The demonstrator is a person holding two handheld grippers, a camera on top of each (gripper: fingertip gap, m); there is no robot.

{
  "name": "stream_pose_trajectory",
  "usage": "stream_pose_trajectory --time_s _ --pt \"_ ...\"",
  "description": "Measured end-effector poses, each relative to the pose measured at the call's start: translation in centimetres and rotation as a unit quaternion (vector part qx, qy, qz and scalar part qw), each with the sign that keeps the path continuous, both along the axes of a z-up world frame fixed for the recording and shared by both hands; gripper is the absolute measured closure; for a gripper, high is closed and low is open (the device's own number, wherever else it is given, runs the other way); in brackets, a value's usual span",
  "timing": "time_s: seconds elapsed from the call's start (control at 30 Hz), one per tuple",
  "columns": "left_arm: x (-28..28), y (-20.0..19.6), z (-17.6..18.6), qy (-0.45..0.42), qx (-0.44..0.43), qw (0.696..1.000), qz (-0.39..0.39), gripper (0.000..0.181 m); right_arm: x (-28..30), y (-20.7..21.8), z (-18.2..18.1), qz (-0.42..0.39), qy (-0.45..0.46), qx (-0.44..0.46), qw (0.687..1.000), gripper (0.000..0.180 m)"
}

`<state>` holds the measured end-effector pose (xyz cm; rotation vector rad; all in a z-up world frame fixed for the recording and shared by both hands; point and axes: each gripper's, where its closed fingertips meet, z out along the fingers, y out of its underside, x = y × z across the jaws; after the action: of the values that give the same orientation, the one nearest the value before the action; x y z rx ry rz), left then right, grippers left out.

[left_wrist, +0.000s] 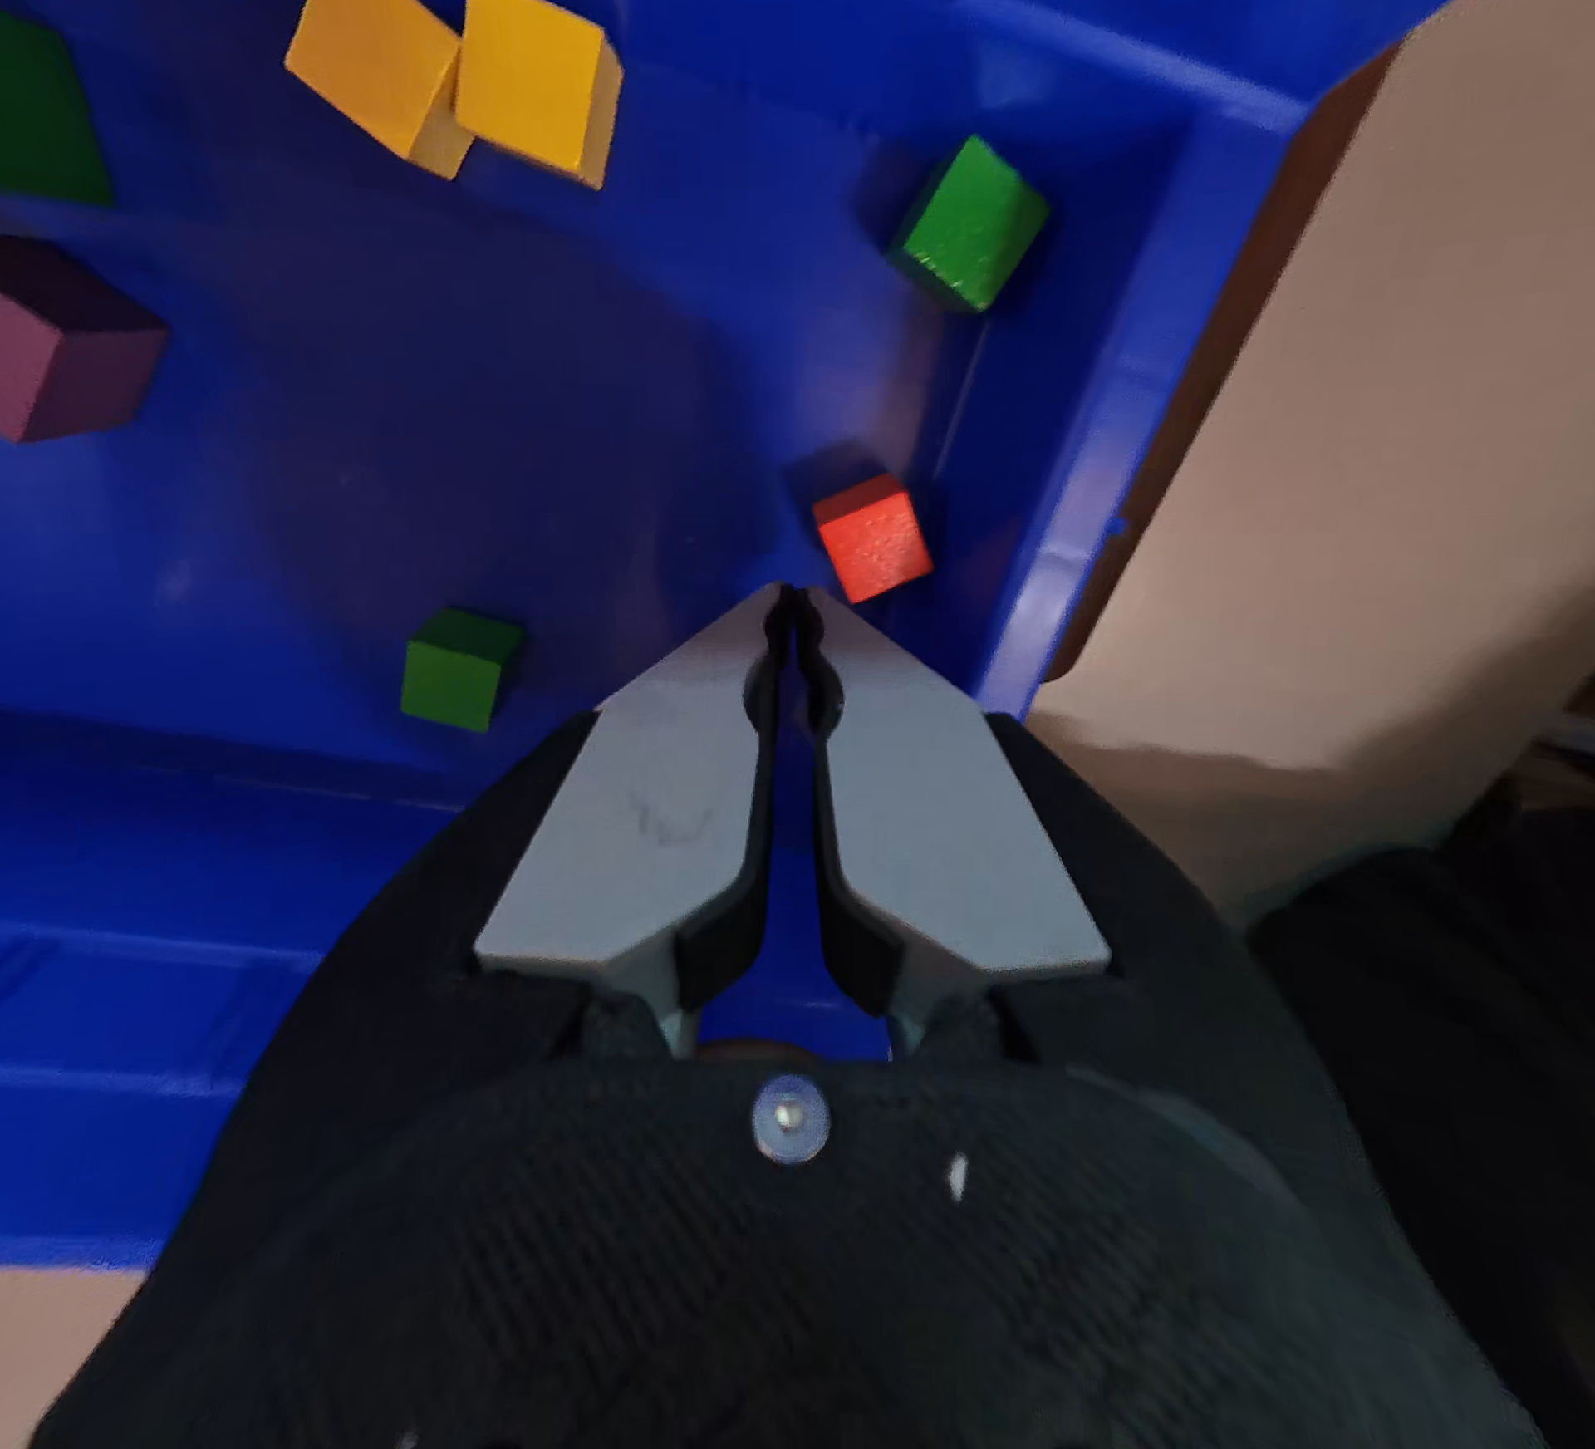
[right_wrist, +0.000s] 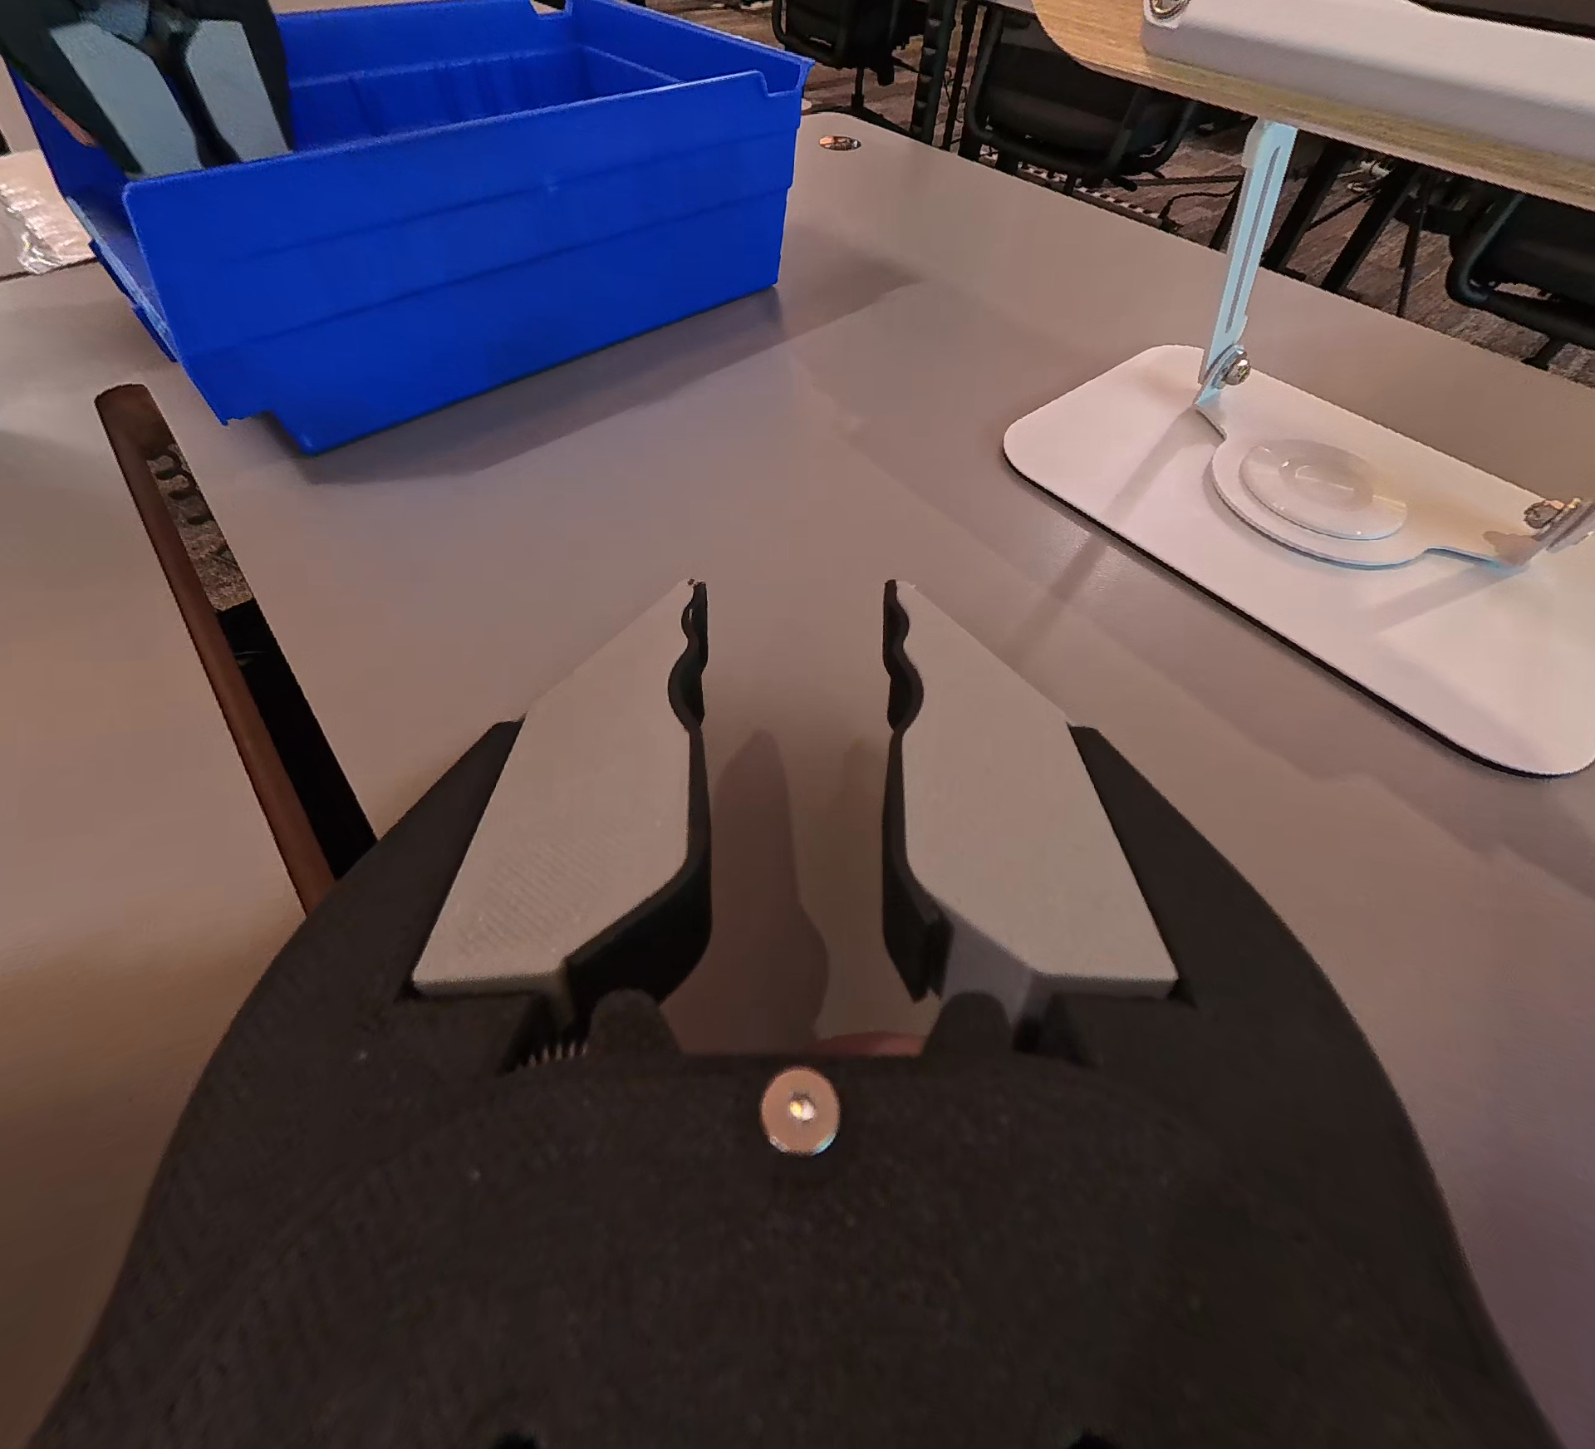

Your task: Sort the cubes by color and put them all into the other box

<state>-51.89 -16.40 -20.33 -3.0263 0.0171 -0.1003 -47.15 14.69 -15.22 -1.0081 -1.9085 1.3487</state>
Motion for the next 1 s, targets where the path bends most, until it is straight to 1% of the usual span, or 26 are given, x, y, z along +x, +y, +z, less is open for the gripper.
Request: stream_pose_trajectory --time_s 0.1,0.27,0.37,0.53,0.7,0.83,0.93,1.0 --pt "1.2 1.2 0.4 -0.042 0.037 0.998 0.014 0.181 0.0 0.0 0.0 -0.001 0.000 0.000 1.000 0.142" --pt "1.1 1.9 1.4 -0.056 0.072 0.996 0.022 0.181 0.0 0.0 0.1 0.000 0.001 0.001 1.000 0.142" --pt "1.8 2.7 2.1 -0.066 0.099 0.993 0.004 0.181 0.0 -0.1 0.0 0.001 0.000 0.001 1.000 0.142" --pt "3.0 2.8 1.3 -0.083 0.077 0.993 -0.022 0.181 0.0 -0.1 0.1 0.001 0.001 0.001 1.000 0.143" --pt "3.3 2.9 1.3 -0.098 0.082 0.992 -0.024 0.181 0.0 -0.1 0.0 0.002 -0.001 0.002 1.000 0.143" --pt "2.6 2.7 0.0 -0.085 0.052 0.995 -0.013 0.181 0.0 -0.1 0.0 0.002 -0.001 0.001 1.000 0.143" --pt "0.2 3.0 -0.6 -0.038 0.045 0.998 0.030 0.181 0.0 -0.1 0.0 0.002 0.000 0.001 1.000 0.143" --pt "-1.3 3.4 -0.1 -0.018 0.066 0.996 0.061 0.181 0.1 -0.1 0.1 0.002 0.001 0.001 1.000 0.143"
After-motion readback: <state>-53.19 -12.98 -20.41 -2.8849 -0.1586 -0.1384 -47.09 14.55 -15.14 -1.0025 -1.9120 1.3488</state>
